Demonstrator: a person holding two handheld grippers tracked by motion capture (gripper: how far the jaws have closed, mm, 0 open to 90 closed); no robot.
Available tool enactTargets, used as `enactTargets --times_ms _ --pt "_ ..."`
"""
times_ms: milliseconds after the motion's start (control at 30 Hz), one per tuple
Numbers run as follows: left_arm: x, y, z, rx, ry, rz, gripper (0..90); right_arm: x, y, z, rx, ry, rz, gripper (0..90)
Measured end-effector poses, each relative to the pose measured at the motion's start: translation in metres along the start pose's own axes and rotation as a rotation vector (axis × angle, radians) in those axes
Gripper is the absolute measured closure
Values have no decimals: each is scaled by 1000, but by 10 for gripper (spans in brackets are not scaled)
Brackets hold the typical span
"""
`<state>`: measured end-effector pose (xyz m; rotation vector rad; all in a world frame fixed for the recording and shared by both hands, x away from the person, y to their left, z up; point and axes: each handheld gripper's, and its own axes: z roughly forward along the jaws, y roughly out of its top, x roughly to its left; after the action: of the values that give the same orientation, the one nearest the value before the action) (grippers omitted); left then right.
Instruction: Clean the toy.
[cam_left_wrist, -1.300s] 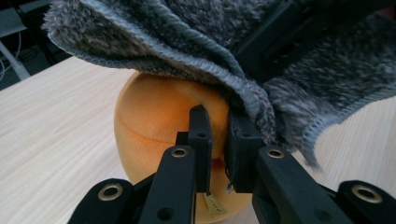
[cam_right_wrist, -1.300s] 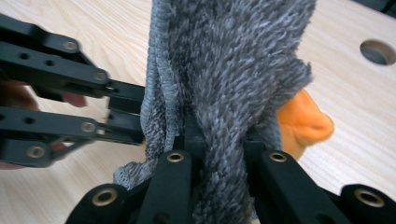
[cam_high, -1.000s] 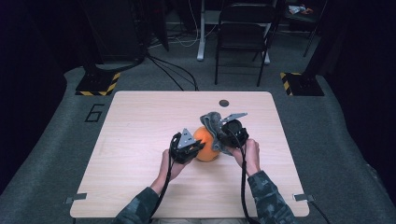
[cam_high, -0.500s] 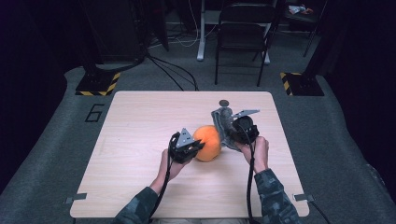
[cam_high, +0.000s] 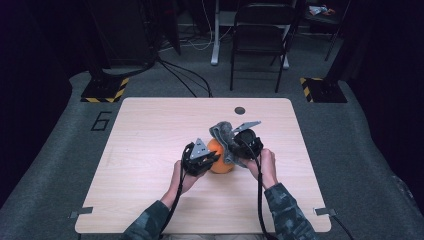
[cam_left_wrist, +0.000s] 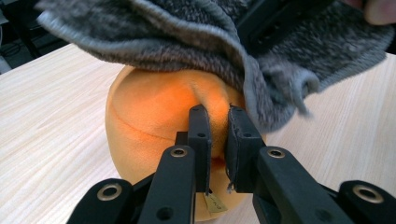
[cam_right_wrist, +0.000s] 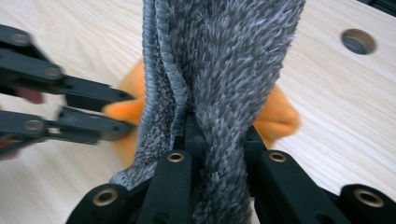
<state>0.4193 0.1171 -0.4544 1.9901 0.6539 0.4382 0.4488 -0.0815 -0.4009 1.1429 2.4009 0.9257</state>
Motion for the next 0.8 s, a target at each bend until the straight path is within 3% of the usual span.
enactTargets --times_ms 267,400,500,567,700,767,800 --pt "-1 0 1 -8 -1 1 817 -26 -11 3 16 -88 59 799" --pt "1 -1 0 -9 -3 -7 816 -39 -17 8 51 -157 79 798" --pt "2 -1 0 -8 -3 -9 815 -47 -20 5 48 -149 108 797" --pt "2 -1 0 -8 -1 -7 814 -47 -16 -3 14 -136 114 798" --pt "2 -1 0 -9 -4 -16 811 -29 -3 -23 -73 -61 86 797" --pt "1 -1 0 -16 -2 -15 807 -17 2 -23 -79 -31 43 796" --pt "1 -1 0 -16 -2 -15 804 -17 2 -23 -79 -31 43 796"
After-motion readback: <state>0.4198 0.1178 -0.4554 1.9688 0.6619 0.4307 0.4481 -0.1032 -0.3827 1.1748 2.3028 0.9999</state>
